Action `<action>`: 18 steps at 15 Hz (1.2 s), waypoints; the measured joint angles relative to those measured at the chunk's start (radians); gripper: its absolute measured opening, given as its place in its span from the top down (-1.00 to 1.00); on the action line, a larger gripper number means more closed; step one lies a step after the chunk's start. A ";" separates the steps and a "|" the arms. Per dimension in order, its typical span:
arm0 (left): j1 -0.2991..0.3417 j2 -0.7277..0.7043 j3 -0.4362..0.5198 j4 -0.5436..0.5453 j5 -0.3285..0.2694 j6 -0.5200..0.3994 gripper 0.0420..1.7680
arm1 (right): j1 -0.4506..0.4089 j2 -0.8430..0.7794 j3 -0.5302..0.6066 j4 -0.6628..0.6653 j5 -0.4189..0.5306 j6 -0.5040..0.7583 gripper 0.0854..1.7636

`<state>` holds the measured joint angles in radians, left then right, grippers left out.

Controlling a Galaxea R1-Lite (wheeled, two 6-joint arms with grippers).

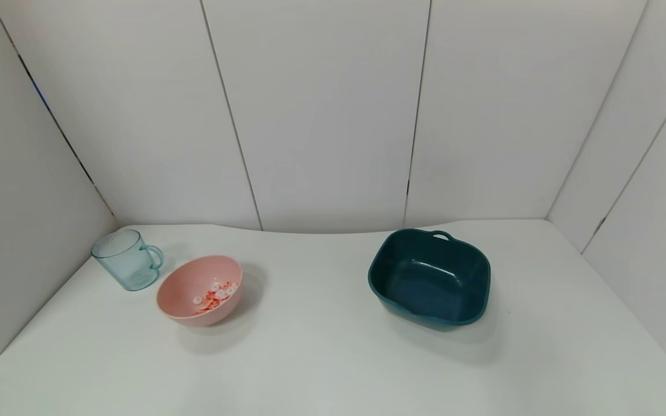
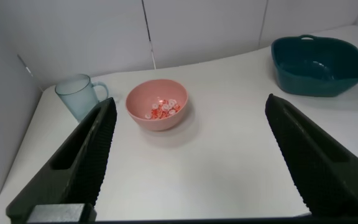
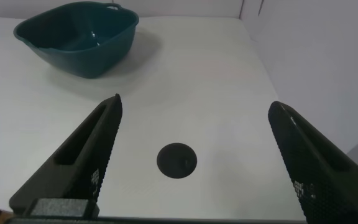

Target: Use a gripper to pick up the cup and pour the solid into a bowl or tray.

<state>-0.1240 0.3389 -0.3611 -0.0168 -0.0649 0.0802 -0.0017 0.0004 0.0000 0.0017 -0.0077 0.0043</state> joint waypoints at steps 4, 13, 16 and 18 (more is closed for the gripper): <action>0.022 -0.045 0.001 0.011 0.006 -0.002 -0.94 | 0.000 0.000 0.000 0.000 0.000 0.000 -0.94; 0.126 -0.192 0.102 0.014 0.004 -0.003 -0.94 | 0.000 0.000 0.000 -0.001 0.000 0.000 -0.94; 0.124 -0.281 0.178 0.010 0.004 -0.005 -0.94 | 0.000 0.000 0.000 -0.001 0.000 0.000 -0.94; 0.124 -0.314 0.228 -0.006 0.013 -0.007 -0.94 | 0.000 0.000 0.000 -0.001 0.000 0.000 -0.94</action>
<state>0.0000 0.0253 -0.1332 -0.0226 -0.0515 0.0736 -0.0017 0.0004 0.0000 0.0009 -0.0081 0.0047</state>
